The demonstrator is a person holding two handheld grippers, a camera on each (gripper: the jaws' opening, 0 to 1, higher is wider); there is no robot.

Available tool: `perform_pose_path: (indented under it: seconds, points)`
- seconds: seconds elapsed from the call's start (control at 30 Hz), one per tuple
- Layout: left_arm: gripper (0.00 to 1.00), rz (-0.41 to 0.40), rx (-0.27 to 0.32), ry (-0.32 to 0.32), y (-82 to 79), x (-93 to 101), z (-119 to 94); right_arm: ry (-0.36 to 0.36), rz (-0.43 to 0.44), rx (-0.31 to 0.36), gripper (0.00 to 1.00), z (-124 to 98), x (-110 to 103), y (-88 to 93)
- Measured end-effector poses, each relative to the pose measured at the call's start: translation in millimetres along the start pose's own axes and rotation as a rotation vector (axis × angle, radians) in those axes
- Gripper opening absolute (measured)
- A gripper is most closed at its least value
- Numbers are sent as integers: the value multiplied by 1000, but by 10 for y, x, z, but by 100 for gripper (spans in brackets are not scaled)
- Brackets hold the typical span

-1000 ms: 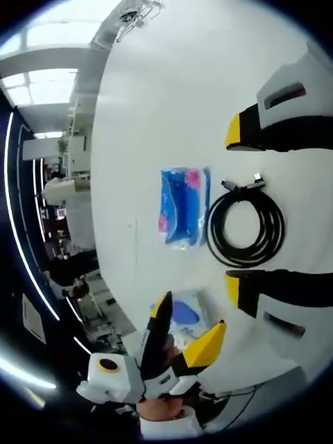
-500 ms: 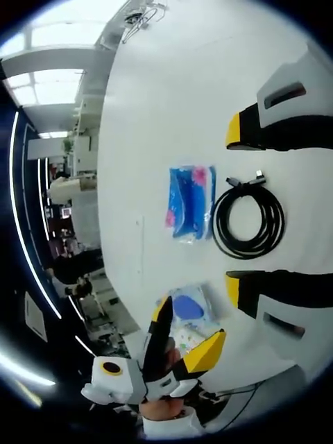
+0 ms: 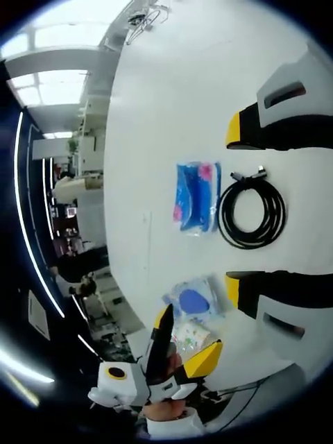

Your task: Arrange the tabletop items into an orderly group along one side of the table until the central work area is clear of visible clutter.

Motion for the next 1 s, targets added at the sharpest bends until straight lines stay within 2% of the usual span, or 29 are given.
perform_pose_path:
  seconds: [0.53, 0.73, 1.0]
  points:
    - [83, -7, 25, -43, 102, -38, -415, -5, -17, 41, 68, -192, -143, -112]
    - [83, -5, 35, -65, 158, -79, -631, -16, -12, 64, 69, -235, -288, -117]
    - [83, -10, 30, -102, 292, -158, -950, -28, -14, 58, 68, -221, -471, -69]
Point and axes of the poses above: the point that each gripper's makers call its tool centre point, and the gripper's own axes: z roughly forward along the fingers, x roughly to its right, y roughly out of its underside, the point moved 10 cm from there along -z, roughly backward along the fingers, and after that the axes turned 14 degrees about z, right-handed, at the moved point
